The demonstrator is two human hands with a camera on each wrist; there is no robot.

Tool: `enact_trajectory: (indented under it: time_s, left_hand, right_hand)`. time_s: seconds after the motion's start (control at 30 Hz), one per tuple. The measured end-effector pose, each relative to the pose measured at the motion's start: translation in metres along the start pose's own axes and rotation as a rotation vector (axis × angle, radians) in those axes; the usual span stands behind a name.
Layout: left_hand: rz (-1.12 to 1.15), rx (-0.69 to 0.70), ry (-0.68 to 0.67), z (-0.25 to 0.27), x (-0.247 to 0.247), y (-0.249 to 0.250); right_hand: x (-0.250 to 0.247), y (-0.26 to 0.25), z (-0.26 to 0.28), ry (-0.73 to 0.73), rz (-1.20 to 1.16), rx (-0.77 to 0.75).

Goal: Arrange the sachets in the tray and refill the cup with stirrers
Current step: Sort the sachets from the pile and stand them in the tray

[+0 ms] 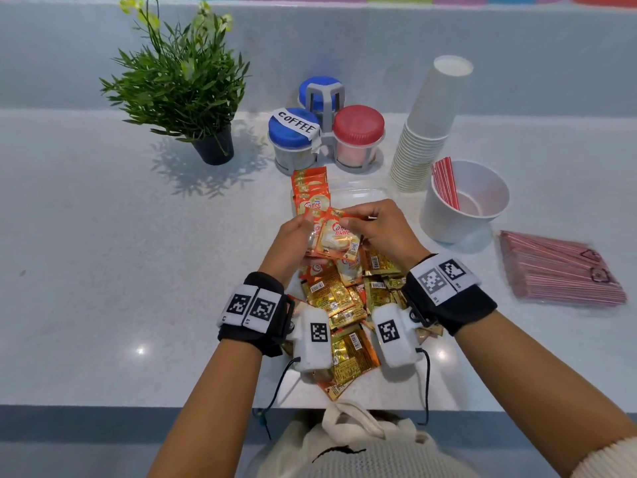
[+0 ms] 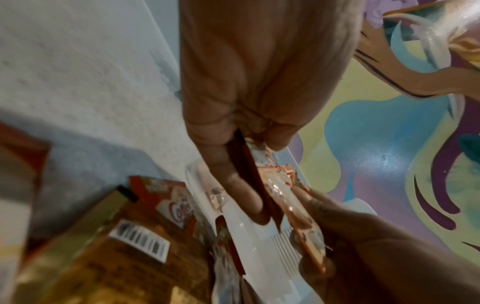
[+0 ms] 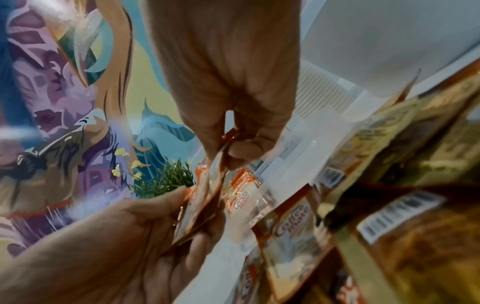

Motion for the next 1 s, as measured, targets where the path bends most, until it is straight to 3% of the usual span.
enact_trajectory:
  time_s: [0.13,0.27,0.4,0.53,0.7,0.8,0.9,1.0]
  left_hand:
    - [-0.028,0.005,-0.08,0.001,0.006,-0.004]
    - [-0.064,0.043,-0.007,-0.004,0.0,-0.008]
    - [-0.075,0.064,-0.005,-0.008,-0.003,-0.006]
    - [-0.095,0.09,-0.067,-0.011,0.004,-0.004]
    - [-0.112,0.202,-0.007,-0.026,0.0,0.008]
    - [-0.077,0.249,-0.026,-0.036,-0.002,0.018]
    - [-0.172,0.217,-0.077,-0.046,-0.005,0.026]
    - [-0.357,0.187,0.006,-0.057,-0.016,0.026]
  right_hand:
    - [0.002,-0.001,-0.002,0.068,0.068,-0.04]
    - [0.003,0.0,-0.005,0.086,0.041,0.0]
    - [0.004,0.002,-0.006,0.03,-0.037,0.1]
    - [0.008,-0.006,-0.008,0.012,-0.082,0.074]
    - [0.005,-0.019,-0.017,-0.024,-0.188,0.074]
    - [0.006,-0.031,-0.021,-0.09,-0.126,0.035]
    - [0.003,-0.041,-0.031,-0.028,-0.03,0.001]
    - [-0.001,-0.045,-0.042,0.034,0.049,-0.018]
Point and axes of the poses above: each hand's wrist, its own z-axis away from the middle knuckle, its own x-axis out of the palm, y = z × x, the point moved 2 cm from there along -z, towards the middle knuckle, and after that the axes turned 14 degrees about x, right-handed, at the moved point
